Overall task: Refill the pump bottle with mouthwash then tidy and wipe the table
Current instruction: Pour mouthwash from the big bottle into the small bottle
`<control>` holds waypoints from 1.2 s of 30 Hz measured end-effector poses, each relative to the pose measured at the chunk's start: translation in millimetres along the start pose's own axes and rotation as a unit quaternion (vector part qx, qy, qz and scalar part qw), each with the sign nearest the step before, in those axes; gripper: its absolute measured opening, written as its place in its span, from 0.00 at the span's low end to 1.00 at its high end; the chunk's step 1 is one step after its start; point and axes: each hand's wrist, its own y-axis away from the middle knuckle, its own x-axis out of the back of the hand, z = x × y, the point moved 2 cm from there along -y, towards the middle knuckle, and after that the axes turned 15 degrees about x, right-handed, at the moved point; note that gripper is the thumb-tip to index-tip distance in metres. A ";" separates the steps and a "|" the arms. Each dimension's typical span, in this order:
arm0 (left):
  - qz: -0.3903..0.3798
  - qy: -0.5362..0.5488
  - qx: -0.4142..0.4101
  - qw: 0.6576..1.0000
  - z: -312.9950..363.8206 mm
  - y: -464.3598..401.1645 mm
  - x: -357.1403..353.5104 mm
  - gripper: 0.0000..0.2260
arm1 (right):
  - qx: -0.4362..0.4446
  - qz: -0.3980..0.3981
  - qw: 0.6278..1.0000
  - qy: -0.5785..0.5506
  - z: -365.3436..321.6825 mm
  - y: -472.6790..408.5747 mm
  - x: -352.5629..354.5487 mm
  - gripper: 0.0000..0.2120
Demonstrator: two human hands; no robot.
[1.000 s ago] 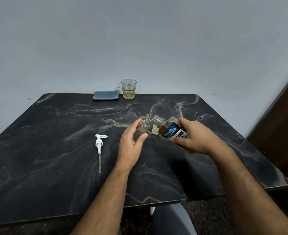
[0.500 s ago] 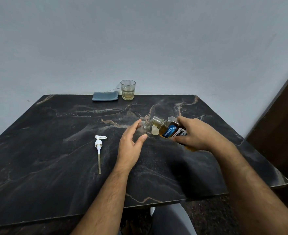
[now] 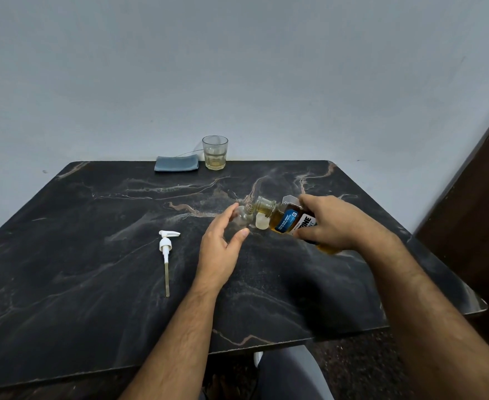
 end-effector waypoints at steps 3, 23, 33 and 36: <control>-0.002 0.010 0.003 1.000 -0.2 0.8 0.2 0.25 | 0.004 0.000 1.000 0.001 1.6 -1.0 0.5 0.15; -0.004 0.002 0.006 1.000 -1.0 -0.3 -0.1 0.25 | -0.004 -0.023 1.000 -0.018 3.8 -4.3 5.2 0.14; 0.000 0.002 -0.003 1.000 -0.8 -0.2 0.1 0.25 | -0.003 -0.027 0.999 -0.023 2.0 -5.0 7.5 0.14; -0.001 0.004 -0.004 1.000 -0.7 0.1 0.1 0.25 | -0.005 -0.026 0.999 -0.028 1.3 -4.9 7.1 0.14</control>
